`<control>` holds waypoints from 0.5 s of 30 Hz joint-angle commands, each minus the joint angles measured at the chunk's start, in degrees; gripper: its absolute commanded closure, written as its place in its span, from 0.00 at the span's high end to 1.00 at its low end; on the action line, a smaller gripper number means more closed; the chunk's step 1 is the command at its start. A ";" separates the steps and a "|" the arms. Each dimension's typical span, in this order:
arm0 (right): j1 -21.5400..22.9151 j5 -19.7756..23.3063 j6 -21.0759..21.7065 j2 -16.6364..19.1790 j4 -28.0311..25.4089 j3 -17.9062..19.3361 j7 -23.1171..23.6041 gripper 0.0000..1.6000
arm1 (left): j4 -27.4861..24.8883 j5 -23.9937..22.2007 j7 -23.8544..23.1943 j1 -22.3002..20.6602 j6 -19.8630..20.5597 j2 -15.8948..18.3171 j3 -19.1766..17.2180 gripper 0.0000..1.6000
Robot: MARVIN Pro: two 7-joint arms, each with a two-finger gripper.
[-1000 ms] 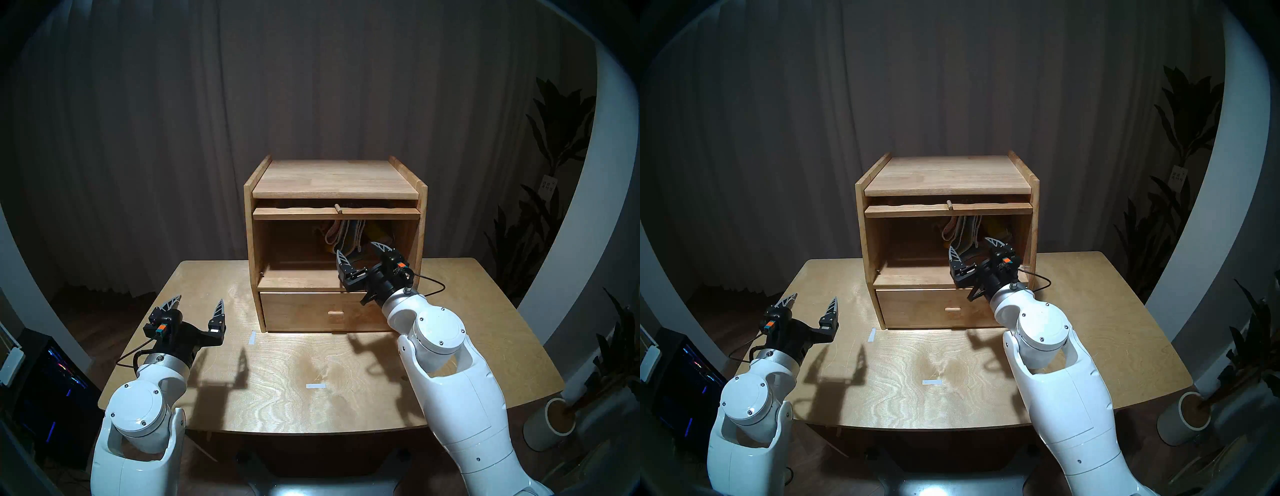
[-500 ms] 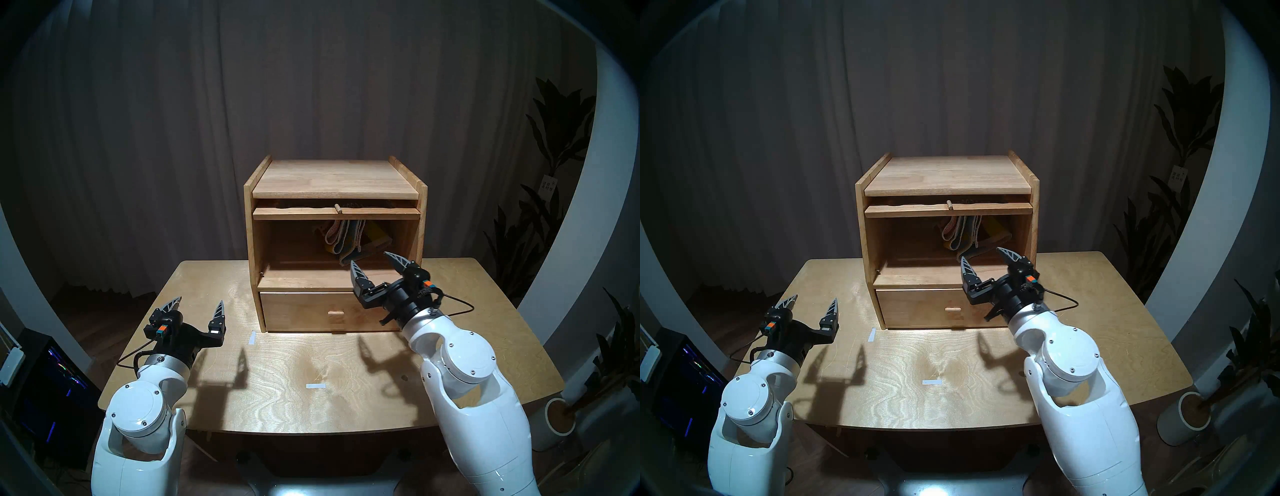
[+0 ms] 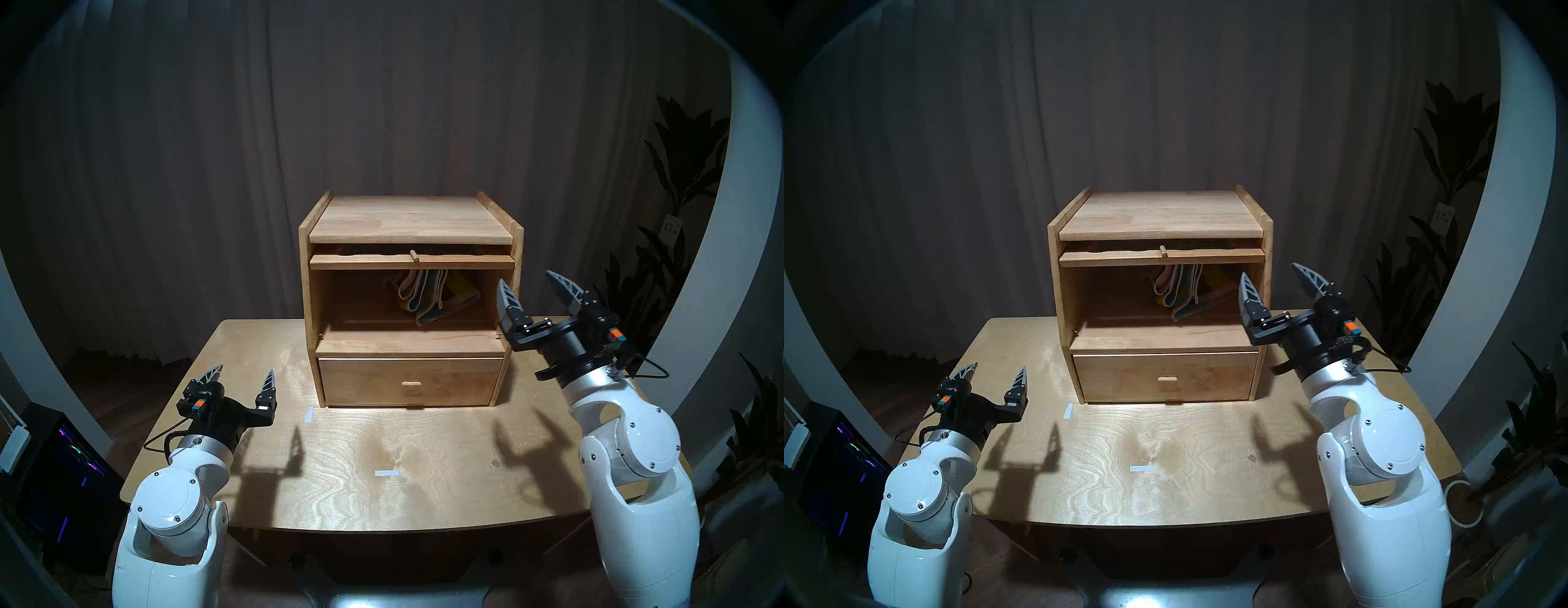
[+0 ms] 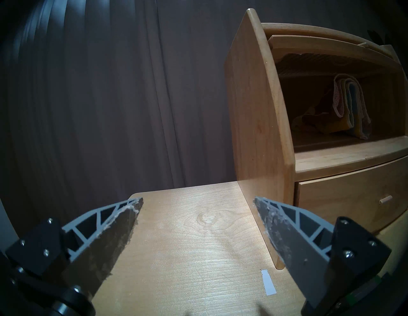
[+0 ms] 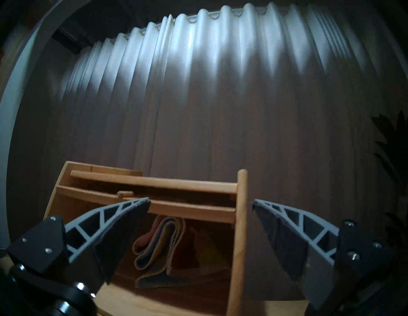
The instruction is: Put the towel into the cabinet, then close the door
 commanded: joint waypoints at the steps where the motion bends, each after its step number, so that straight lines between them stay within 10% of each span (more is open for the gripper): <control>1: -6.47 2.87 -2.91 -1.99 -6.32 9.43 -2.95 1.00 | -1.13 -0.05 -0.04 -0.53 -0.33 0.05 0.09 1.00; 11: -13.53 7.54 -3.67 -9.81 -2.47 18.90 -13.41 1.00 | -1.84 -0.09 -0.05 -0.43 -0.43 -0.02 0.13 1.00; 15: -9.83 8.57 -5.56 -11.98 2.26 16.06 -16.32 1.00 | -2.39 -0.12 -0.04 -0.11 -0.35 -0.12 0.10 1.00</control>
